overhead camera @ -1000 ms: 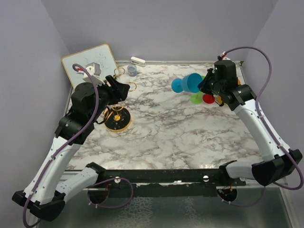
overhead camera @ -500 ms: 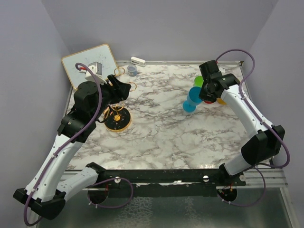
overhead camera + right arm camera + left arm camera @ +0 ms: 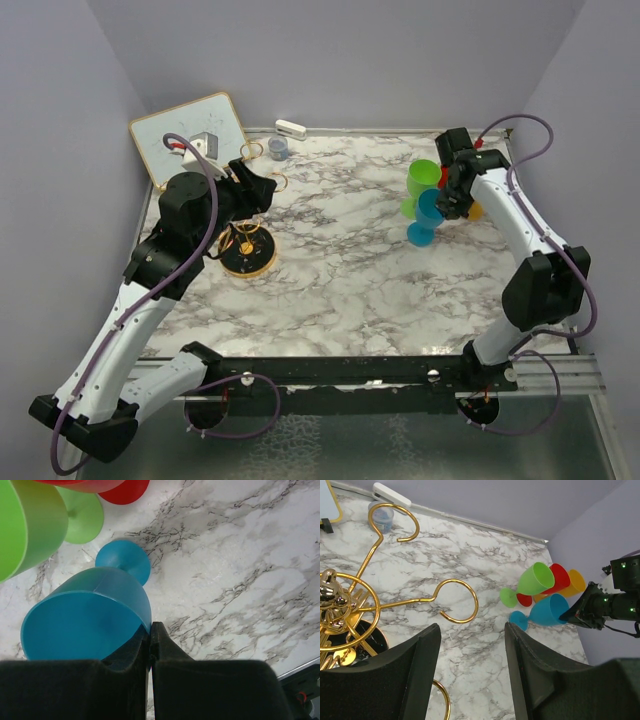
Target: Take the wine glass off the wine glass rack
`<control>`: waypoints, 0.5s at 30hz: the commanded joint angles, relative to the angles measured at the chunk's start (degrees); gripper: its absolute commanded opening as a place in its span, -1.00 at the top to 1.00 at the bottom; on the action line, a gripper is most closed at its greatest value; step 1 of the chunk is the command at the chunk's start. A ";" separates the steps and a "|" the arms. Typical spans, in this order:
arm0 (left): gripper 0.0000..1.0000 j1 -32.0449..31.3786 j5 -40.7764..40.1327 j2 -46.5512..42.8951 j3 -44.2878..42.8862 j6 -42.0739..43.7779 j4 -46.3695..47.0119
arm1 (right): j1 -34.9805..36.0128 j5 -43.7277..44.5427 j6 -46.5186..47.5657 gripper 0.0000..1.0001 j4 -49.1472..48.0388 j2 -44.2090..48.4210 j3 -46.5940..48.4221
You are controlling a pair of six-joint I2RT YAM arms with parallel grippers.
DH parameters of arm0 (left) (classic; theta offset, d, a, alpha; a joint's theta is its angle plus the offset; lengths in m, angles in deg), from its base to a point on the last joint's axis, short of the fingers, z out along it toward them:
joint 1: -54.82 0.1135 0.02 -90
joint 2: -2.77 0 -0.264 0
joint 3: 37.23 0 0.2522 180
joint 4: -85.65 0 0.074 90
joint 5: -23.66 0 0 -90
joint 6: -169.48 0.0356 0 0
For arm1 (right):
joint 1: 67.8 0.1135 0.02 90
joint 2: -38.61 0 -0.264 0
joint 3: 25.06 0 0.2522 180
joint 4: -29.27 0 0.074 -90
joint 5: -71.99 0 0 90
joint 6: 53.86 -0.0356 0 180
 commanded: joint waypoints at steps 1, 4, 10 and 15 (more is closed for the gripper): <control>-0.13 -0.07 -0.84 -0.25 0.06 1.16 0.78 | -0.86 1.24 -1.70 0.93 0.49 -1.90 1.26; -0.13 -0.07 -1.16 -0.39 -0.07 1.48 0.64 | -1.11 1.42 -1.90 0.83 0.55 -2.75 2.08; -0.13 -0.07 -1.47 -0.54 0.08 1.75 0.55 | -1.20 1.83 -1.93 0.51 0.15 -2.26 2.88; -0.15 -0.03 -1.21 -1.00 1.05 1.93 1.47 | -1.18 2.30 -1.29 -0.30 -1.34 1.74 2.61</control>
